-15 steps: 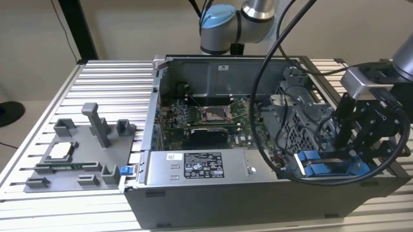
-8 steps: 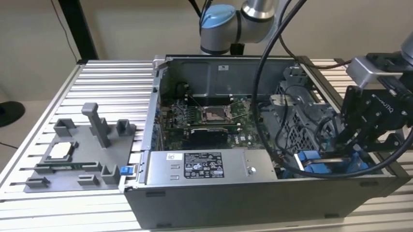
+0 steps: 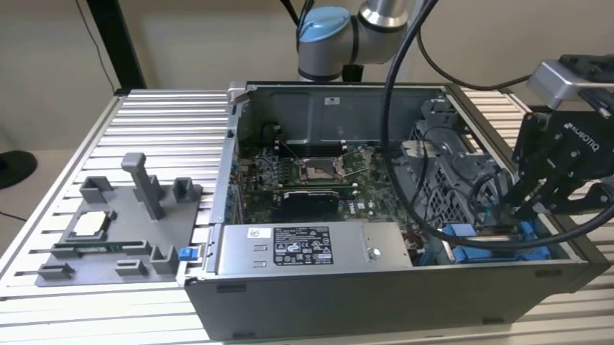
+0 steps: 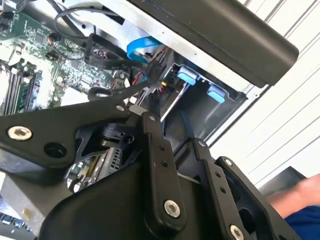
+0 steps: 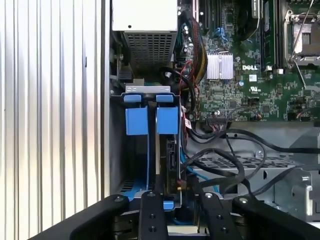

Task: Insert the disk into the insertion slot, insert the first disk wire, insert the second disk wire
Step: 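Insert the first disk wire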

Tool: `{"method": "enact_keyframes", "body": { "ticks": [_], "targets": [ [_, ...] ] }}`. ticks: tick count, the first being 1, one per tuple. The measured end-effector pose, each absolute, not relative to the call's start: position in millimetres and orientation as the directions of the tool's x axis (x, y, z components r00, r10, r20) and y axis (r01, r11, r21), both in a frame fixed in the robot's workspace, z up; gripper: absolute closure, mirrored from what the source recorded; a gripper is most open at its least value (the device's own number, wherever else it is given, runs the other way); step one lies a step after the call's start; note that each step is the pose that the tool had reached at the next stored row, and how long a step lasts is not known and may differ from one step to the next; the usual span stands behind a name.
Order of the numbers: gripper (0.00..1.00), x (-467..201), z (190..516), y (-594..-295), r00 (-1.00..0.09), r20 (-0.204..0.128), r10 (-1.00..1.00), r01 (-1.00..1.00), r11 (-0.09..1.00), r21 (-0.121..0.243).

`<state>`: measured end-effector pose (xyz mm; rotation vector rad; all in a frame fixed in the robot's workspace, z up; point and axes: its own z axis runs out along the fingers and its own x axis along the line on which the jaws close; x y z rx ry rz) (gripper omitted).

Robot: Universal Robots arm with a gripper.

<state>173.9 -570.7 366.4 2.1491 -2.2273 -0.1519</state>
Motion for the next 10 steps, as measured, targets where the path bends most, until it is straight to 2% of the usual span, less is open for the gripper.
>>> {"method": "enact_keyframes", "body": {
  "ticks": [10],
  "targets": [
    [0.0,196.1,368.8,-570.4,-0.038,-0.04,-0.998,-0.993,0.033,0.11]
  ]
}}
